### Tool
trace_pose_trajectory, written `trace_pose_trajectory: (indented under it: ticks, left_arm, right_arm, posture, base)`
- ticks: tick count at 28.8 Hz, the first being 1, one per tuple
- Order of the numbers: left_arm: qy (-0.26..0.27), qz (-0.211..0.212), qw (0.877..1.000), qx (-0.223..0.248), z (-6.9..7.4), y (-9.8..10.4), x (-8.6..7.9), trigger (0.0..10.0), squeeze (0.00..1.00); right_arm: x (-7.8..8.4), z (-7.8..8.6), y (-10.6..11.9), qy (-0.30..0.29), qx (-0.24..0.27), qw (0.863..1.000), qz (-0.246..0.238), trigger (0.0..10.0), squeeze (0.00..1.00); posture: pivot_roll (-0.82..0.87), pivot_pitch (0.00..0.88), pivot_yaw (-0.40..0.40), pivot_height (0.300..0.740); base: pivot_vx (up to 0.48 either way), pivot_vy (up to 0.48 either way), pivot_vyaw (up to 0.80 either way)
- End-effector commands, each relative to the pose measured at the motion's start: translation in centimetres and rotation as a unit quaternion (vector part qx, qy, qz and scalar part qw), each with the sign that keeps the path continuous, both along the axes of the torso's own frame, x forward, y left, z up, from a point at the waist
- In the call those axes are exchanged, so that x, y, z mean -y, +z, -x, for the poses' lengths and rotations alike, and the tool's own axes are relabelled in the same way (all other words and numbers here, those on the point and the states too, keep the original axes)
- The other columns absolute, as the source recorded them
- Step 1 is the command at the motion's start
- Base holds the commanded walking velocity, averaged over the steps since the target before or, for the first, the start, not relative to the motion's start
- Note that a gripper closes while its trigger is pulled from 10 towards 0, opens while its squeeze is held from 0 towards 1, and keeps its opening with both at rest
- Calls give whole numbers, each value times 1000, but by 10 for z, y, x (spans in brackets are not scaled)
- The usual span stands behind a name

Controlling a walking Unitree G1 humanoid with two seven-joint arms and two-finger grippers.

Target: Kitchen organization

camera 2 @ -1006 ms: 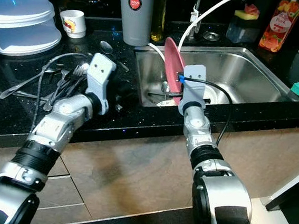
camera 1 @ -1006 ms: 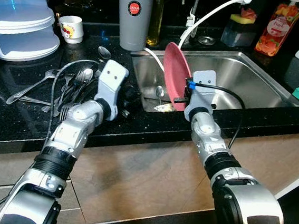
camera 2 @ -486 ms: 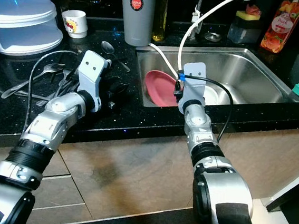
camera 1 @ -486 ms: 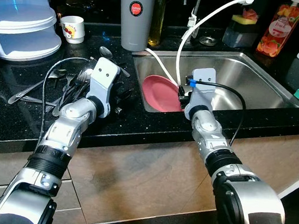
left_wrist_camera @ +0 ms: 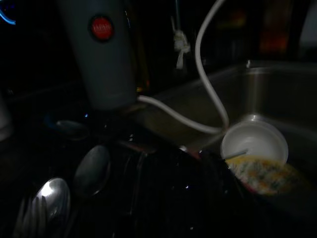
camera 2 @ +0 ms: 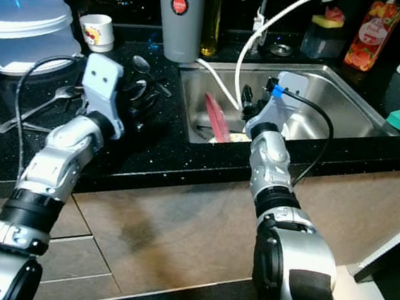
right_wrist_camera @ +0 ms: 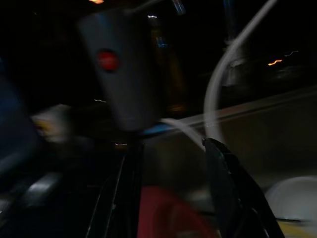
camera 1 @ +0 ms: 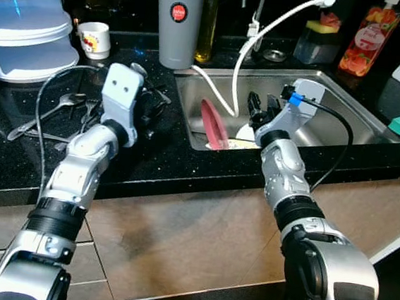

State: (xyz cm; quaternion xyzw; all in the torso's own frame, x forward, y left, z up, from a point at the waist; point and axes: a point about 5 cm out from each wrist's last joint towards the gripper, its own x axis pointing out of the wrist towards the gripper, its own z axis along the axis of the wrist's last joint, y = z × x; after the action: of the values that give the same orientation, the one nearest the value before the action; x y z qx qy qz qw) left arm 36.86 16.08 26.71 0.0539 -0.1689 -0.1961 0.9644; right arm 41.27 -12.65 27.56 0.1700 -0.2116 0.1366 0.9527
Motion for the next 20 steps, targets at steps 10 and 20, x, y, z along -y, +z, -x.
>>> trace_pose_trajectory:
  ticks: [10, 20]
  left_arm:
    - [-286, 119, 951, 23, 57, 20, 19, 10000, 0]
    - [-419, -25, 898, -136, 91, -29, 35, 10000, 0]
  right_arm:
    - [-17, 31, -10, 307, -15, 942, -135, 10000, 0]
    - [-23, 79, -39, 488, -55, 869, -53, 10000, 0]
  posture:
    - [85, 95, -24, 740]
    - [83, 105, -28, 740]
  base:
    - [0, 0, 0]
    - [0, 0, 0]
